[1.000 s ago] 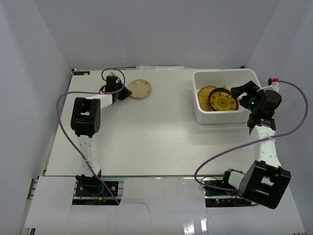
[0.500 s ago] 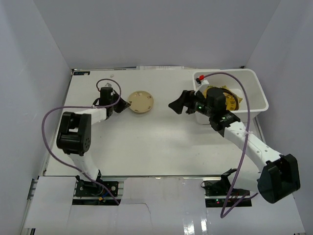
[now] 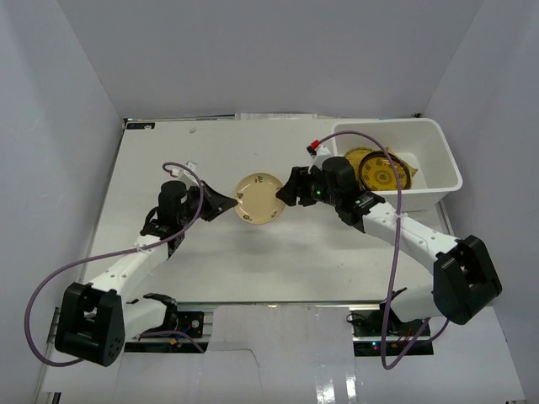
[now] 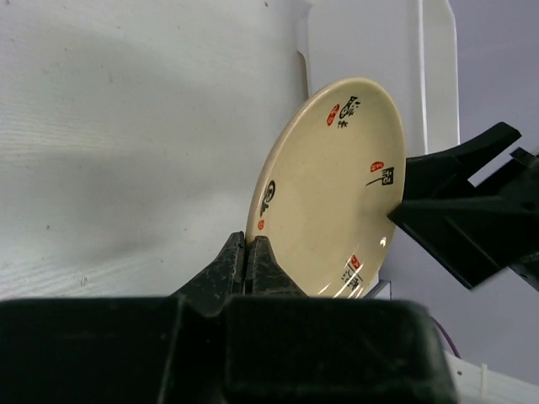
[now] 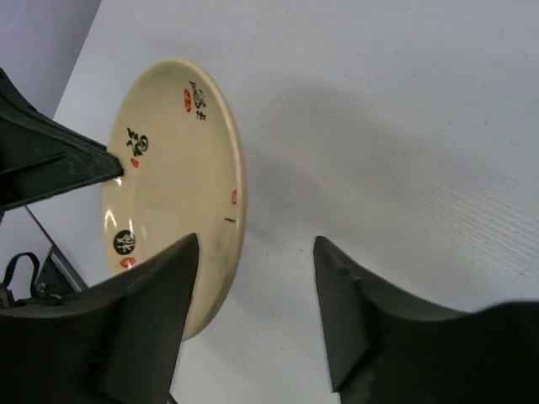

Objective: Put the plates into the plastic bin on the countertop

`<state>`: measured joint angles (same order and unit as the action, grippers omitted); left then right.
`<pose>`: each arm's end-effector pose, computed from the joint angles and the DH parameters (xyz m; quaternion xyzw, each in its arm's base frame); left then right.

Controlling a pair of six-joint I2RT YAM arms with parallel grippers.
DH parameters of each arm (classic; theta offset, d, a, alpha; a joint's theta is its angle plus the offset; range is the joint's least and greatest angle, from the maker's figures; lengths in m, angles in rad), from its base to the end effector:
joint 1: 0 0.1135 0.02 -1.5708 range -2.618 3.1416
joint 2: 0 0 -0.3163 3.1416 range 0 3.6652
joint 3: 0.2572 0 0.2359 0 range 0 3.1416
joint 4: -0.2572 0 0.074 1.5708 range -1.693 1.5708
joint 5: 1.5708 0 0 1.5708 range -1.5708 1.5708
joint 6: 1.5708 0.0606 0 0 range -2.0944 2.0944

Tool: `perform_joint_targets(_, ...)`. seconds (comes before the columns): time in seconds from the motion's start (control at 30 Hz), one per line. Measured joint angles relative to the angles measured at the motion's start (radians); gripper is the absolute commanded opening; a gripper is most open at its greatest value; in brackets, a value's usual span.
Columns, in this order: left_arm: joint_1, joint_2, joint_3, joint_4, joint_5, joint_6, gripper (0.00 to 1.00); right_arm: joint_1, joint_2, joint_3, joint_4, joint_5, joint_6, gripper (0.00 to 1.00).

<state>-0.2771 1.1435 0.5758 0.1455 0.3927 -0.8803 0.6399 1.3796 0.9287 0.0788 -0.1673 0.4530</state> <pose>0.2169 -0.0858 0.2760 -0.1434 0.8178 -0.4285 0.3565 0.2474 0.1968 0.3300 -0.1237 0.8148 0.3511 0.4444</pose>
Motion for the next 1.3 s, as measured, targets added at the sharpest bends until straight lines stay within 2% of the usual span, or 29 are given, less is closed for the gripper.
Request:
perform_joint_targets(0.1, 0.000, -0.087, -0.029, -0.031, 0.018, 0.004, 0.00, 0.004, -0.020, -0.043, 0.040, 0.000, 0.038, 0.24)
perform_joint_targets(0.2, -0.004, -0.161, -0.029, -0.069, 0.021, 0.032, 0.00, 0.011, -0.036, -0.083, 0.076, -0.026, 0.091, 0.21)
perform_joint_targets(0.23, -0.004, -0.182, -0.029, -0.085, 0.019, 0.044, 0.00, 0.011, -0.037, -0.084, 0.085, -0.041, 0.104, 0.18)
perform_joint_targets(0.27, -0.004, -0.198, -0.029, -0.095, 0.018, 0.053, 0.02, 0.011, -0.036, -0.084, 0.097, -0.051, 0.113, 0.08)
perform_joint_targets(0.3, -0.003, -0.213, -0.029, -0.107, 0.018, 0.065, 0.08, 0.012, -0.037, -0.084, 0.108, -0.063, 0.122, 0.08)
perform_joint_targets(0.33, -0.003, -0.228, -0.027, -0.123, 0.021, 0.082, 0.23, 0.012, -0.037, -0.084, 0.117, -0.064, 0.140, 0.08)
perform_joint_targets(0.4, -0.004, -0.248, -0.021, -0.154, 0.043, 0.111, 0.43, 0.010, -0.039, -0.084, 0.126, -0.068, 0.156, 0.08)
perform_joint_targets(0.43, -0.003, -0.259, -0.013, -0.173, 0.061, 0.120, 0.62, 0.010, -0.044, -0.085, 0.123, -0.061, 0.158, 0.08)
perform_joint_targets(0.57, -0.004, -0.310, 0.029, -0.256, 0.111, 0.205, 0.93, -0.031, -0.106, -0.087, 0.065, -0.025, 0.146, 0.08)
perform_joint_targets(0.67, -0.008, -0.367, 0.051, -0.327, 0.152, 0.282, 0.96, -0.168, -0.188, -0.085, 0.021, -0.017, 0.137, 0.08)
perform_joint_targets(0.8, -0.063, -0.446, 0.054, -0.399, 0.188, 0.381, 0.98, -0.455, -0.284, -0.058, -0.033, 0.027, 0.104, 0.08)
perform_joint_targets(0.97, -0.142, -0.513, 0.045, -0.445, 0.207, 0.463, 0.98, -0.750, -0.285, -0.050, -0.055, 0.058, 0.076, 0.08)
perform_joint_targets(1.07, -0.171, -0.525, 0.045, -0.458, 0.198, 0.492, 0.98, -0.844, -0.227, -0.051, -0.076, 0.061, 0.075, 0.08)
perform_joint_targets(1.2, -0.202, -0.533, 0.045, -0.470, 0.192, 0.515, 0.98, -0.870, -0.163, -0.063, -0.105, 0.068, 0.075, 0.09)
perform_joint_targets(1.27, -0.215, -0.541, 0.045, -0.477, 0.191, 0.520, 0.98, -0.873, -0.144, -0.071, -0.109, 0.076, 0.075, 0.19)
perform_joint_targets(1.3, -0.220, -0.549, 0.043, -0.479, 0.190, 0.522, 0.98, -0.873, -0.136, -0.076, -0.110, 0.079, 0.074, 0.32)
